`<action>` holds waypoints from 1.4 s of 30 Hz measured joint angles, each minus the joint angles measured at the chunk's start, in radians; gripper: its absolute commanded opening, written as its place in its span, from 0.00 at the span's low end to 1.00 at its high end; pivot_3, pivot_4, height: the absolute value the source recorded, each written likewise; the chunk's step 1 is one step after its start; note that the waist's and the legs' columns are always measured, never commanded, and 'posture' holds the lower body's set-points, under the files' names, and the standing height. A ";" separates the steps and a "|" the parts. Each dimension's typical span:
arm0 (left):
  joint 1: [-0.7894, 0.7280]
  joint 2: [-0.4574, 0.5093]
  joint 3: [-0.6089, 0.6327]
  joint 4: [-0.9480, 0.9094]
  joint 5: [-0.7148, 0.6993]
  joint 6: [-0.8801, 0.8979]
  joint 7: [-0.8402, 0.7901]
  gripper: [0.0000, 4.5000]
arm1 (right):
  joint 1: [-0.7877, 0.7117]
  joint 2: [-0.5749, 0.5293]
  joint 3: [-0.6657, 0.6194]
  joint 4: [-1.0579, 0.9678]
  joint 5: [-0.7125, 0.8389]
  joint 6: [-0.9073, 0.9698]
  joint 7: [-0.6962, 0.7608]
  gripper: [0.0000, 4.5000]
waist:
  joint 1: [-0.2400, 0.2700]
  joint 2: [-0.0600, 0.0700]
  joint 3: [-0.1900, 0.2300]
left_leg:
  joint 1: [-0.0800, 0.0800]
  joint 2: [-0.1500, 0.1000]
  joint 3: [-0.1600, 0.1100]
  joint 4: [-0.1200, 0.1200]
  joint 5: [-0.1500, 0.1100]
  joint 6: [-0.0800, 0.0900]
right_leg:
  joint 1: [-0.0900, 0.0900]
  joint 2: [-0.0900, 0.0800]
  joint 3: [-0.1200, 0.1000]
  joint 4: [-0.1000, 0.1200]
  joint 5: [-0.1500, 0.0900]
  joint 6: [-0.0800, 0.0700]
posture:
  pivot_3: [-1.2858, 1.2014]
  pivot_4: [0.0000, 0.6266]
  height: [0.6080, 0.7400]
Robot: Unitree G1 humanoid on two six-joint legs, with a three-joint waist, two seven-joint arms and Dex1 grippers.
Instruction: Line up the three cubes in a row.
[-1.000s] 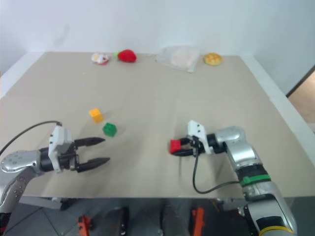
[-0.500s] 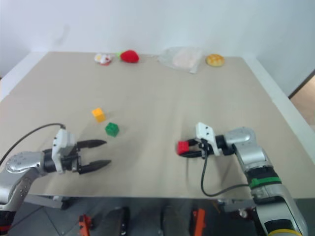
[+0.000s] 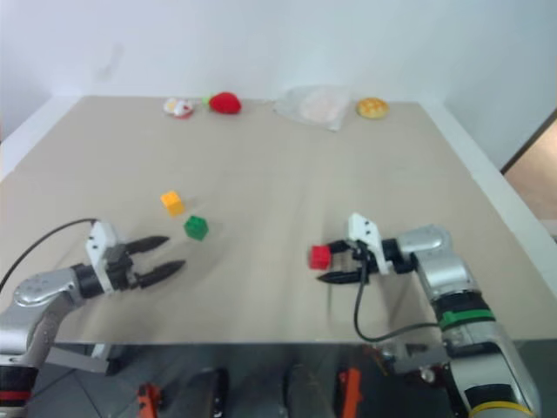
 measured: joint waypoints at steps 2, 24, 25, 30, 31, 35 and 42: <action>0.055 0.005 0.040 -0.033 -0.033 0.042 0.006 0.88 | -0.002 -0.070 -0.026 0.000 0.000 -0.007 0.020 0.80 | 0.000 0.000 0.000 | 0.000 0.000 0.003 0.000 0.000 0.000 | -0.001 -0.001 0.000 0.000 0.000 0.000 | 0.52 0.24 1.00; -0.114 -0.092 -0.092 0.023 0.143 0.097 0.228 0.88 | -0.135 0.036 -0.117 -0.271 0.122 0.156 -0.056 0.80 | 0.005 0.000 0.000 | -0.004 0.006 0.004 -0.002 -0.003 -0.003 | -0.005 0.004 -0.001 0.000 0.000 0.003 | 0.52 0.24 1.00; -0.130 -0.114 -0.092 0.023 0.142 0.118 0.242 0.88 | -0.130 0.036 -0.117 -0.284 0.126 0.166 -0.057 0.80 | 0.005 0.000 0.000 | -0.004 0.006 0.005 -0.001 -0.003 -0.003 | -0.005 0.004 -0.001 0.000 0.001 0.003 | 0.52 0.24 1.00; -0.176 -0.160 -0.098 0.023 0.116 0.184 0.274 0.88 | -0.125 0.040 -0.117 -0.327 0.141 0.189 -0.071 0.80 | 0.003 0.000 0.000 | -0.003 0.007 0.004 -0.001 -0.003 -0.003 | -0.005 0.005 -0.001 0.000 0.001 0.004 | 0.52 0.24 1.00; -0.186 -0.164 -0.099 0.023 0.112 0.194 0.279 0.88 | -0.123 0.045 -0.117 -0.335 0.144 0.194 -0.073 0.80 | 0.003 0.000 0.000 | -0.003 0.007 0.004 -0.001 -0.003 -0.003 | -0.005 0.006 -0.001 0.000 0.001 0.004 | 0.52 0.24 1.00; -0.220 -0.177 -0.107 0.029 0.120 0.208 0.307 0.88 | -0.115 0.058 -0.108 -0.357 0.148 0.200 -0.078 0.80 | 0.003 0.000 0.000 | -0.003 0.007 0.004 -0.001 -0.003 -0.003 | -0.005 0.006 -0.001 0.000 0.001 0.004 | 0.52 0.24 1.00; -0.250 -0.197 -0.132 0.070 0.162 0.206 0.339 0.70 | -0.105 0.066 -0.104 -0.366 0.148 0.208 -0.096 0.81 | 0.004 0.000 0.000 | -0.003 0.007 0.004 -0.001 -0.003 -0.003 | -0.004 0.006 -0.001 0.000 0.002 0.004 | 0.52 0.24 1.00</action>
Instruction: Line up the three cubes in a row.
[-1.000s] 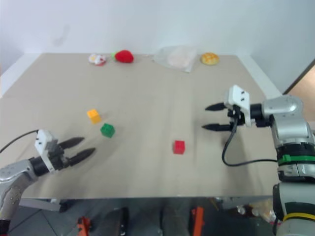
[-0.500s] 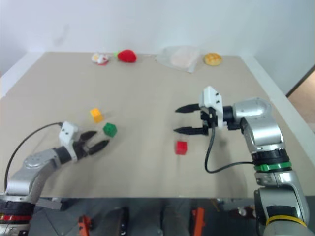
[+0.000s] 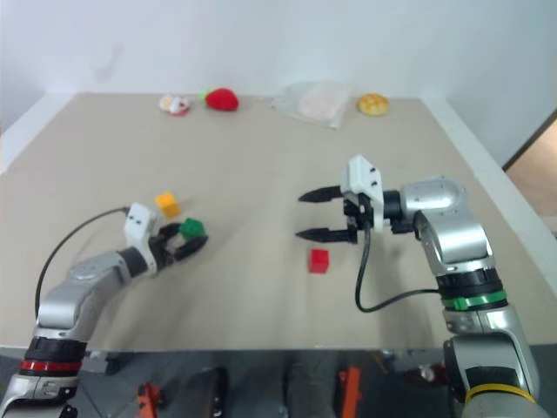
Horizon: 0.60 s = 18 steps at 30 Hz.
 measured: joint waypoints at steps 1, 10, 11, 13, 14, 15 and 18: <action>-0.004 -0.001 0.000 0.005 0.006 -0.001 0.005 0.62 | 0.006 0.000 0.000 -0.001 0.000 0.000 -0.001 0.81 | 0.000 0.000 0.000 | 0.000 0.000 0.000 0.000 0.000 0.000 | 0.000 0.000 0.000 0.000 0.000 0.000 | 0.52 0.24 1.00; -0.046 -0.027 -0.011 0.053 0.030 -0.021 0.008 0.30 | 0.030 0.000 -0.004 -0.034 0.018 0.026 -0.020 0.81 | 0.003 0.000 0.000 | 0.000 -0.001 -0.001 0.001 0.000 0.000 | 0.001 -0.001 0.000 0.000 0.001 0.001 | 0.52 0.24 1.00; -0.060 -0.032 -0.016 0.063 0.030 -0.032 0.000 0.30 | 0.047 -0.001 -0.007 -0.059 0.037 0.046 -0.021 0.81 | 0.004 0.000 0.000 | -0.001 -0.002 -0.001 0.001 0.001 0.001 | 0.001 -0.001 0.000 0.000 0.001 0.001 | 0.52 0.24 1.00; -0.088 -0.036 -0.031 0.065 0.028 -0.066 -0.045 0.30 | 0.087 -0.003 -0.008 -0.105 0.063 0.075 -0.021 0.81 | 0.004 0.000 0.000 | -0.002 -0.002 -0.001 0.001 0.001 0.001 | 0.001 -0.001 0.000 0.000 0.001 0.001 | 0.52 0.24 1.00; -0.101 -0.035 -0.040 0.064 0.026 -0.082 -0.077 0.30 | 0.104 -0.006 -0.008 -0.118 0.068 0.080 -0.024 0.81 | 0.004 0.000 0.000 | -0.002 -0.002 -0.001 0.001 0.001 0.000 | 0.001 -0.001 0.000 0.000 0.000 0.001 | 0.52 0.24 1.00; -0.115 -0.033 -0.053 0.062 0.023 -0.099 -0.117 0.30 | 0.123 -0.012 -0.009 -0.129 0.070 0.084 -0.029 0.81 | 0.003 0.000 0.000 | -0.002 -0.002 -0.001 0.001 0.001 0.000 | 0.001 -0.001 0.000 0.000 0.000 0.002 | 0.52 0.24 1.00; -0.149 -0.016 -0.115 0.060 0.020 -0.143 -0.253 0.30 | 0.150 -0.038 -0.029 -0.134 0.071 0.096 -0.057 0.81 | 0.003 0.000 0.000 | -0.002 -0.002 -0.001 0.001 0.001 0.000 | 0.000 -0.001 0.000 0.000 0.000 0.002 | 0.52 0.24 1.00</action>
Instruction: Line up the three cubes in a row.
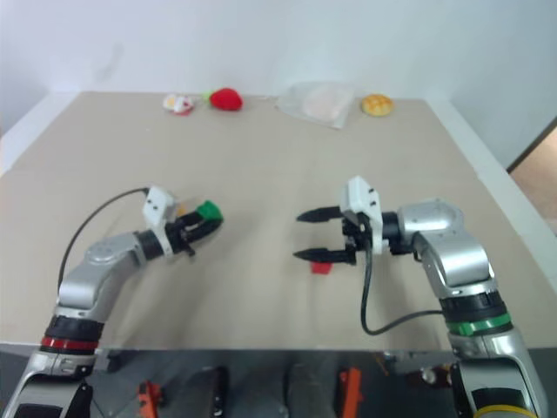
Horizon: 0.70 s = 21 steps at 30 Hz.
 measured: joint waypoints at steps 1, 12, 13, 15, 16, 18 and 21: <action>-0.012 0.004 -0.021 0.001 0.000 -0.010 -0.046 0.30 | 0.007 -0.009 -0.020 0.000 0.004 0.004 -0.010 0.81 | 0.000 0.000 0.000 | 0.000 0.000 0.000 0.000 0.000 0.000 | 0.000 0.000 0.000 0.000 0.000 0.000 | 0.52 0.24 1.00; -0.167 0.007 -0.192 0.273 0.058 -0.207 -0.414 0.30 | 0.155 -0.090 -0.200 0.002 0.034 0.051 -0.110 0.81 | -0.005 0.000 0.000 | 0.000 0.000 0.000 0.000 0.000 0.000 | 0.000 0.001 0.000 0.000 0.000 0.000 | 0.52 0.24 1.00; -0.193 -0.009 -0.198 0.318 0.069 -0.231 -0.435 0.30 | 0.173 -0.094 -0.218 -0.003 0.039 0.057 -0.120 0.81 | -0.003 0.000 0.000 | 0.000 0.000 -0.001 0.000 0.000 0.001 | 0.000 0.001 0.000 0.000 0.000 0.000 | 0.52 0.24 1.00; -0.236 -0.030 -0.203 0.393 0.086 -0.278 -0.468 0.30 | 0.192 -0.096 -0.238 -0.017 0.048 0.067 -0.137 0.81 | -0.003 0.000 0.000 | -0.001 0.000 -0.001 0.001 0.000 0.001 | 0.000 0.001 0.000 0.000 0.000 0.001 | 0.52 0.24 1.00; -0.260 -0.041 -0.205 0.434 0.097 -0.303 -0.483 0.30 | 0.199 -0.097 -0.247 -0.026 0.052 0.072 -0.142 0.81 | -0.002 0.000 0.000 | -0.001 0.000 -0.001 0.001 0.000 0.001 | 0.000 0.001 0.001 0.000 0.000 0.001 | 0.52 0.24 1.00; -0.297 -0.070 -0.207 0.501 0.113 -0.343 -0.504 0.30 | 0.212 -0.101 -0.255 -0.045 0.060 0.081 -0.154 0.81 | -0.003 0.000 0.000 | -0.001 -0.001 -0.001 0.002 0.000 0.001 | 0.000 0.000 0.001 0.000 0.000 0.001 | 0.52 0.24 1.00; -0.338 -0.116 -0.214 0.568 0.128 -0.381 -0.535 0.30 | 0.215 -0.102 -0.257 -0.056 0.068 0.091 -0.165 0.81 | -0.003 0.000 0.000 | -0.002 -0.001 -0.001 0.002 0.000 0.001 | 0.000 0.000 0.001 0.000 0.000 0.002 | 0.52 0.24 1.00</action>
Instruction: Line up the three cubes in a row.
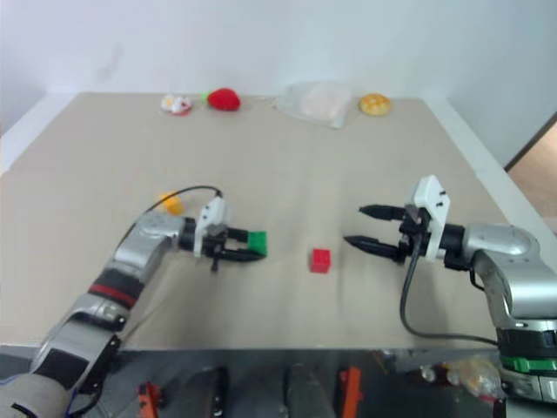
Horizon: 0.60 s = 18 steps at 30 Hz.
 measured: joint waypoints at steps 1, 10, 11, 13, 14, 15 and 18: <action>-0.011 -0.013 -0.005 0.020 0.006 -0.011 -0.012 0.30 | 0.001 0.000 0.000 -0.005 0.001 0.002 -0.006 0.81 | 0.000 0.000 0.000 | 0.000 0.000 0.000 0.000 0.000 0.000 | 0.000 0.000 0.000 0.000 0.000 0.000 | 0.52 0.24 1.00; -0.027 -0.052 -0.027 0.148 0.120 -0.132 0.029 0.30 | 0.024 0.000 0.000 -0.026 0.012 0.013 -0.040 0.81 | 0.001 0.000 0.000 | -0.001 -0.001 -0.001 0.000 0.000 0.000 | 0.000 0.000 0.000 0.000 0.000 0.000 | 0.52 0.24 1.00; -0.027 -0.055 -0.027 0.157 0.129 -0.152 0.037 0.30 | 0.026 0.000 0.000 -0.026 0.015 0.014 -0.043 0.81 | 0.001 0.000 0.000 | -0.001 -0.001 -0.002 0.001 0.000 0.000 | 0.000 0.000 0.000 0.000 0.000 0.001 | 0.52 0.24 1.00; -0.030 -0.064 -0.026 0.170 0.143 -0.175 0.049 0.30 | 0.027 0.000 0.000 -0.026 0.018 0.015 -0.051 0.81 | 0.001 0.000 0.000 | -0.001 -0.002 -0.002 0.002 0.000 0.000 | 0.001 0.000 0.000 0.000 0.000 0.002 | 0.52 0.24 1.00; -0.031 -0.068 -0.026 0.173 0.147 -0.177 0.056 0.30 | 0.027 0.000 0.000 -0.026 0.018 0.015 -0.056 0.81 | 0.001 0.000 0.000 | -0.001 -0.002 -0.003 0.002 0.001 0.001 | 0.001 0.000 0.000 0.000 0.001 0.002 | 0.52 0.24 1.00; -0.032 -0.071 -0.025 0.175 0.148 -0.178 0.060 0.30 | 0.026 0.000 0.000 -0.026 0.018 0.015 -0.058 0.81 | 0.001 0.000 0.000 | -0.001 -0.003 -0.003 0.003 0.001 0.002 | 0.002 -0.001 0.000 0.000 0.001 0.002 | 0.52 0.24 1.00; -0.032 -0.076 -0.022 0.177 0.149 -0.172 0.070 0.30 | 0.026 0.000 0.000 -0.026 0.019 0.015 -0.061 0.81 | 0.001 0.000 0.000 | -0.002 -0.004 -0.004 0.004 0.002 0.003 | 0.002 -0.001 0.000 0.000 0.001 0.003 | 0.52 0.24 1.00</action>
